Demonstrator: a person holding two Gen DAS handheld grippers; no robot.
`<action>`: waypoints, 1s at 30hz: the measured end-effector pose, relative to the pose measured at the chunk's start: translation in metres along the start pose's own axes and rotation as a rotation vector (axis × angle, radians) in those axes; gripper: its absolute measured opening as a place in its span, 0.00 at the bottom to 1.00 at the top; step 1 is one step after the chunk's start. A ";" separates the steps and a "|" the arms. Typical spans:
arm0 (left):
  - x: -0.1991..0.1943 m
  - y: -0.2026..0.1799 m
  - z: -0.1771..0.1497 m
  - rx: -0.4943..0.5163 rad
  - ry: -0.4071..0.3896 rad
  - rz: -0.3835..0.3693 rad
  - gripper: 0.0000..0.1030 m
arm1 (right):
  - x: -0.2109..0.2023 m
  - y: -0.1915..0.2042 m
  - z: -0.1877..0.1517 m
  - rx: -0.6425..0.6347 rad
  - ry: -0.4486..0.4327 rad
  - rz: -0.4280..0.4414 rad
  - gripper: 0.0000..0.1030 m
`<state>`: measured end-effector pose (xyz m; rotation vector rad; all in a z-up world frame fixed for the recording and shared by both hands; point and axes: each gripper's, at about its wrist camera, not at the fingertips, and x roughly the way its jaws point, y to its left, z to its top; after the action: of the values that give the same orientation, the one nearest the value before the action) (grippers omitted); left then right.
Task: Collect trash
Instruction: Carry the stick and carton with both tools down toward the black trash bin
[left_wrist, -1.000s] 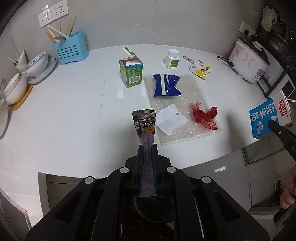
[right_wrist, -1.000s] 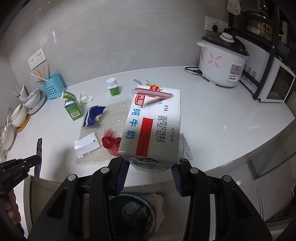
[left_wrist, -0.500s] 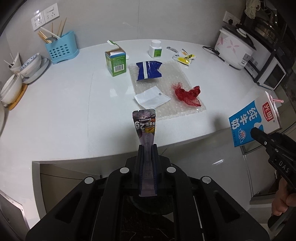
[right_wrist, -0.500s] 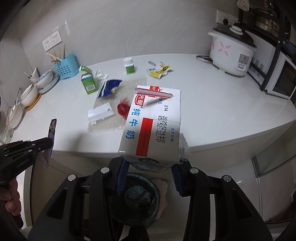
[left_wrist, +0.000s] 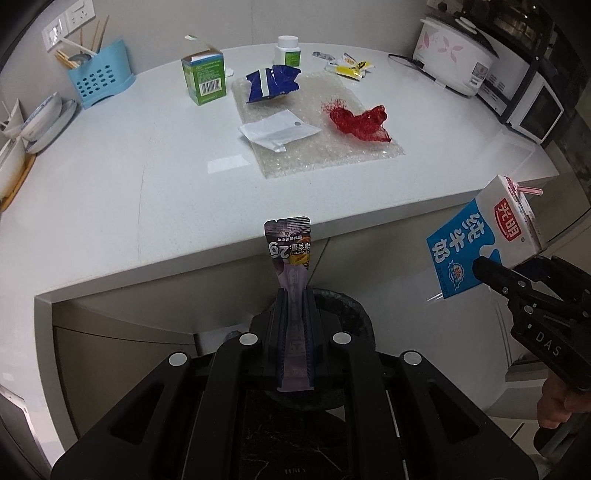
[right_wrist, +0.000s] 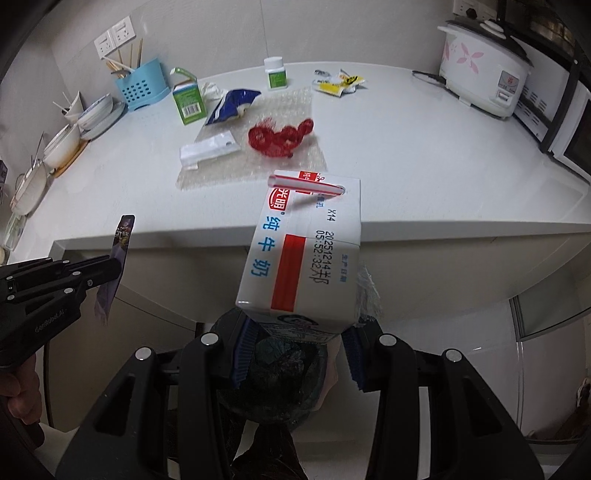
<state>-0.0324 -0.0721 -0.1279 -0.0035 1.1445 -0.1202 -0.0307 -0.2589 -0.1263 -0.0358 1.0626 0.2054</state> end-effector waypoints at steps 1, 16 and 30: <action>0.003 0.000 -0.003 0.000 0.002 -0.002 0.07 | 0.004 0.001 -0.003 0.000 0.005 0.002 0.39; 0.068 0.000 -0.034 -0.036 0.057 -0.035 0.07 | 0.062 0.004 -0.039 0.002 0.087 0.010 0.39; 0.139 -0.005 -0.058 0.000 0.141 -0.077 0.07 | 0.117 -0.001 -0.072 -0.024 0.169 -0.024 0.39</action>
<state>-0.0288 -0.0871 -0.2775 -0.0396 1.2853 -0.1908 -0.0383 -0.2516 -0.2633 -0.0883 1.2277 0.1962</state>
